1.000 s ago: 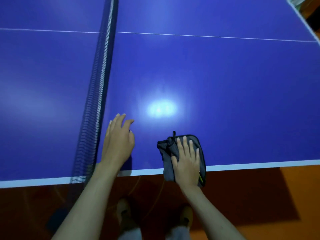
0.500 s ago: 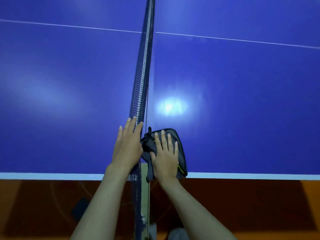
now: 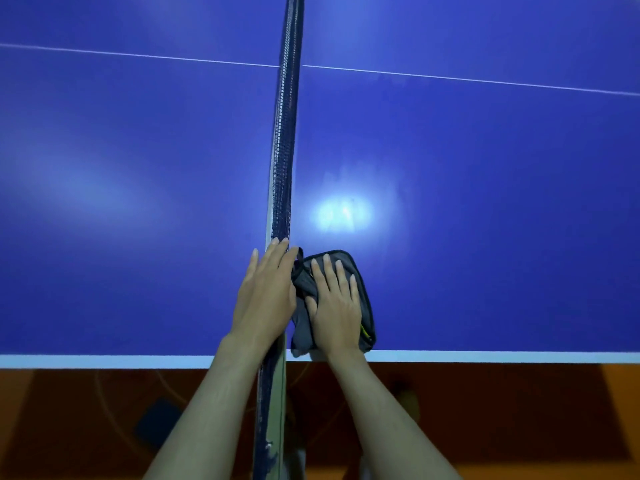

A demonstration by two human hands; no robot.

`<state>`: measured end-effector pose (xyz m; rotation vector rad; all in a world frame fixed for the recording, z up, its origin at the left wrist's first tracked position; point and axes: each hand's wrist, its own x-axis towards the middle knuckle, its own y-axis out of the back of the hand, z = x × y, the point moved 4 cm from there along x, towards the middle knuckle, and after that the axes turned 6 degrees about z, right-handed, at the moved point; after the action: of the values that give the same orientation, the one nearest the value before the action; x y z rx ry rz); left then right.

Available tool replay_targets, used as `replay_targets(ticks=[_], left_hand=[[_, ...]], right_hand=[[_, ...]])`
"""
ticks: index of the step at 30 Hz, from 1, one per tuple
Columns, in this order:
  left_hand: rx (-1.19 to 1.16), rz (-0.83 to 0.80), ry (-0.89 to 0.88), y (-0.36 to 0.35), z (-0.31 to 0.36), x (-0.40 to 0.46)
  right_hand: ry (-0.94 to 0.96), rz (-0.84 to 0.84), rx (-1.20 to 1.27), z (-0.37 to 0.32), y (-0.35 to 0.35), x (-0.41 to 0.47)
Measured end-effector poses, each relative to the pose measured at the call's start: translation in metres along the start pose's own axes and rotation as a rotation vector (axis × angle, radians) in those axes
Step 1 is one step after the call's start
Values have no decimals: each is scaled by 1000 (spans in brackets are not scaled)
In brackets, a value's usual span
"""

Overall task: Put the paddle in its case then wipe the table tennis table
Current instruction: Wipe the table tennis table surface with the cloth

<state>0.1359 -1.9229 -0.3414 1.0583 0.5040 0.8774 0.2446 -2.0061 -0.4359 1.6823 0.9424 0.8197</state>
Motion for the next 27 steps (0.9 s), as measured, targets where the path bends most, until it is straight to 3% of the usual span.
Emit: replay_targets(ticks=[9, 27], left_hand=[[70, -37, -10, -39, 70, 21], [-127, -88, 91, -173, 300, 101]], right_hand=[[-89, 2, 14, 132, 37, 12], [-262, 5, -10, 485, 137, 25]])
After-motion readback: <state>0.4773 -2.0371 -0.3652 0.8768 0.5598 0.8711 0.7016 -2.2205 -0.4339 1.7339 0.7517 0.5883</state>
